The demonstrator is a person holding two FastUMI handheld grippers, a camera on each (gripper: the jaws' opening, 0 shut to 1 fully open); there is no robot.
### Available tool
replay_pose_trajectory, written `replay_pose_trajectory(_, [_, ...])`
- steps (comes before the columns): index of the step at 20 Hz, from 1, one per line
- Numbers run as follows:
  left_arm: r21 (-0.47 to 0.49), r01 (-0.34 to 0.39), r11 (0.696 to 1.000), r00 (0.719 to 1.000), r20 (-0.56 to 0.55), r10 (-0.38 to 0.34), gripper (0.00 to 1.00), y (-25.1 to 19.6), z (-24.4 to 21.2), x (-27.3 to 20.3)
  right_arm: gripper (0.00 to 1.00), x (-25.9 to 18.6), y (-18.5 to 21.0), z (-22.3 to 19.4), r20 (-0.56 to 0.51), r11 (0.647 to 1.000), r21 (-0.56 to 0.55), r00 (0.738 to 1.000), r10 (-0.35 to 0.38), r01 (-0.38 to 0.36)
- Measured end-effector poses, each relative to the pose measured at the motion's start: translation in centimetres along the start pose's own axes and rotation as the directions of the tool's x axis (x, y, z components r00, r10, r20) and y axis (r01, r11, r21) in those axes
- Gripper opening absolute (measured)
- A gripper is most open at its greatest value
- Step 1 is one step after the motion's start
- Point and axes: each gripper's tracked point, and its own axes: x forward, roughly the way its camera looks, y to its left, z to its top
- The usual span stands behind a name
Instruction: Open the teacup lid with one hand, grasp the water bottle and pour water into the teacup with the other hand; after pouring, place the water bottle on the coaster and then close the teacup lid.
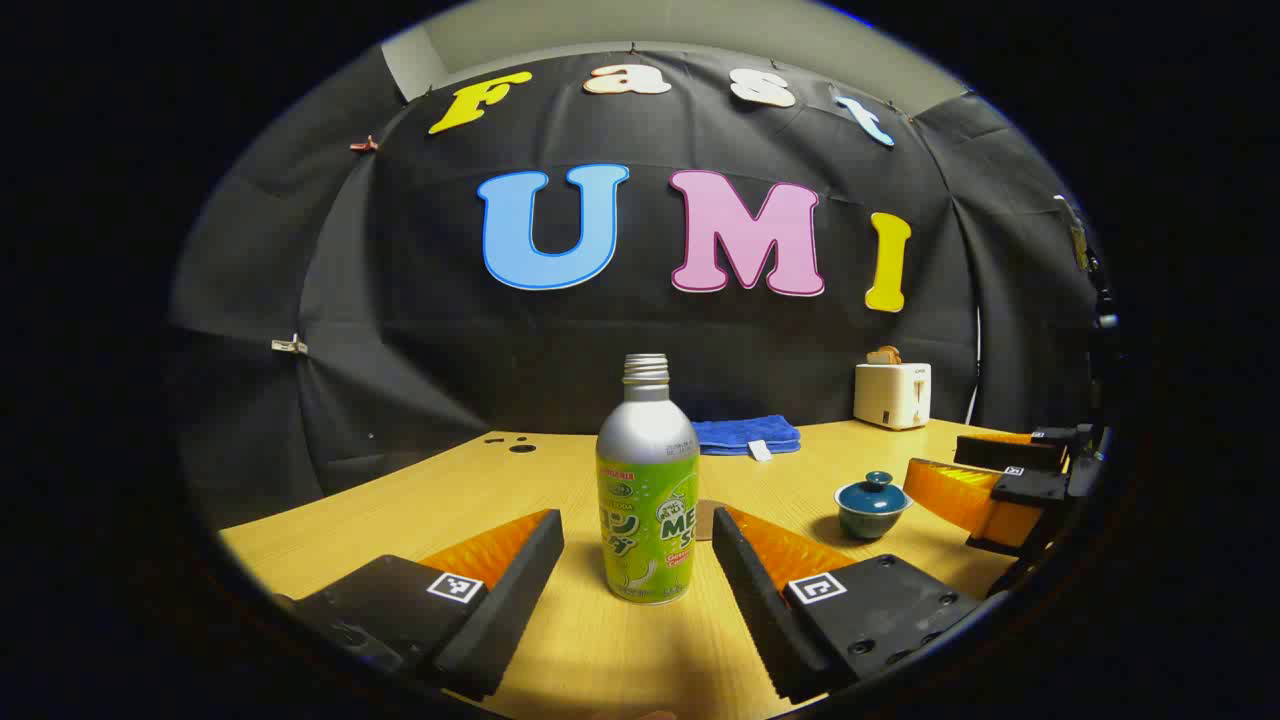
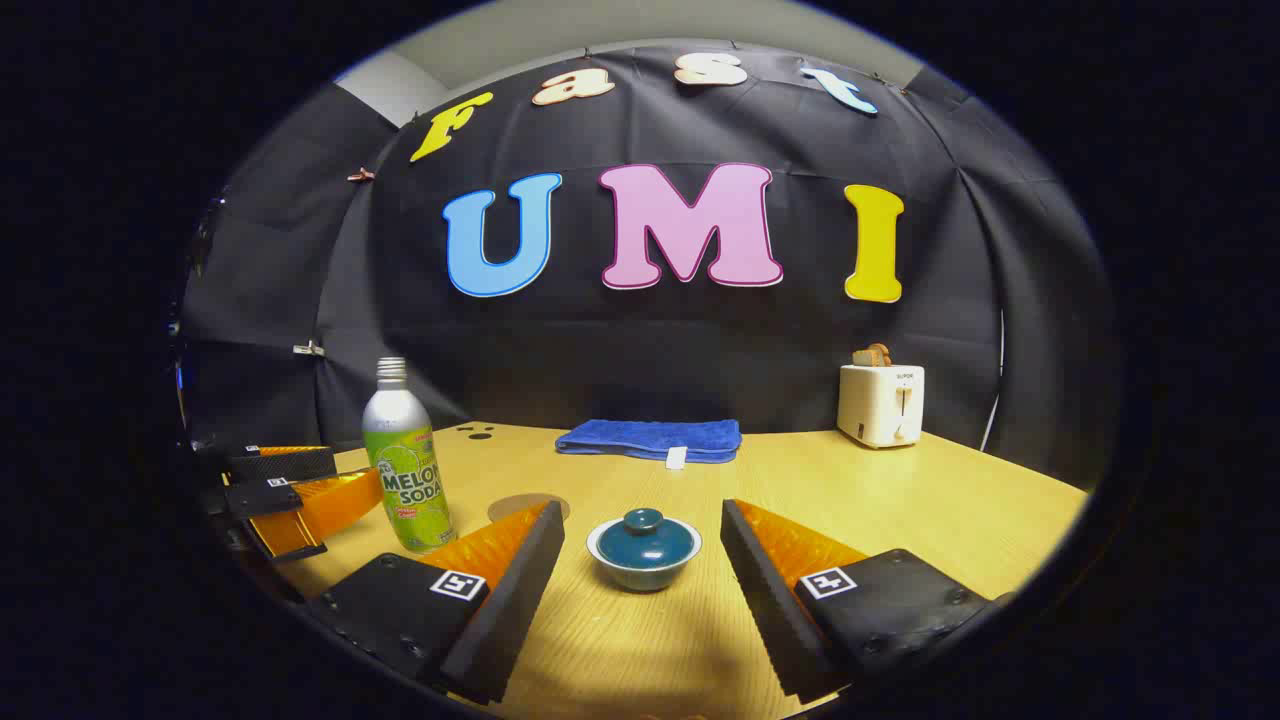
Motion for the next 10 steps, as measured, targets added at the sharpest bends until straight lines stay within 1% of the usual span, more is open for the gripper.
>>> replay_pose_trajectory(6, [-0.001,0.014,1.000,1.000,0.000,-0.014,0.95,-0.25,-0.16,1.04,0.98,0.55,0.16,-0.01,-0.005,1.000,0.001,1.000,0.008,-0.008])
replay_pose_trajectory(10, [0.001,0.038,0.999,0.999,0.003,-0.038,0.95,-0.60,-0.12,0.99,0.98,0.92,0.03,0.18,-0.005,1.000,0.000,1.000,-0.015,0.015])
